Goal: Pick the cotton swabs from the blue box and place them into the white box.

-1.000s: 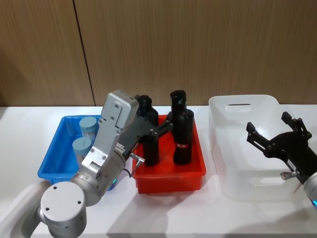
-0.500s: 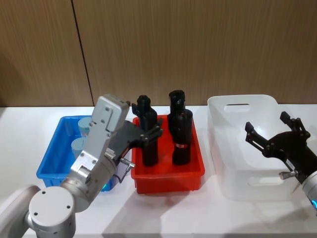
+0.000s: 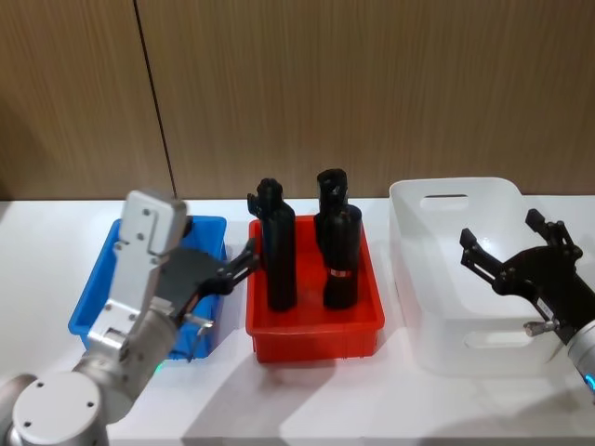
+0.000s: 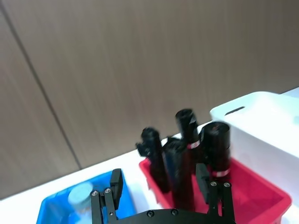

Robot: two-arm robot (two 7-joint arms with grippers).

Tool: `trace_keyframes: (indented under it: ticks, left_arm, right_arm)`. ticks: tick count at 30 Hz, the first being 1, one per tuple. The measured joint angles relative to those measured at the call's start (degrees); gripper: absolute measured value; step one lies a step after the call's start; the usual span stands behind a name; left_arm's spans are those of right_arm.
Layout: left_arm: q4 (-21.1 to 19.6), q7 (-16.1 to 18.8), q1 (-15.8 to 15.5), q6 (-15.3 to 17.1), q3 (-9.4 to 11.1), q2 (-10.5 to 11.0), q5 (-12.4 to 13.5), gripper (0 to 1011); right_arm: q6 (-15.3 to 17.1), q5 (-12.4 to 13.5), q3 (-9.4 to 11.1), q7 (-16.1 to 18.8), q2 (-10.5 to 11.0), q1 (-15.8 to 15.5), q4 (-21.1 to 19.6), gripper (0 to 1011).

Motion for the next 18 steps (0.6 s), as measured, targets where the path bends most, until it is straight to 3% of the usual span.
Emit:
trace_keyframes:
  ticks: [10, 18]
  left_arm:
    - [-1.04, 3.89, 3.25, 1.79, -1.97, 2.65, -6.01, 1004]
    - [-0.79, 5.08, 4.66, 2.95, -3.27, 4.01, -9.10, 1004]
  right_arm:
    - [0.00, 0.00, 0.00, 0.00, 0.00, 0.00, 0.00, 1002]
    - [0.00, 0.00, 0.00, 0.00, 0.00, 0.00, 0.00, 1002]
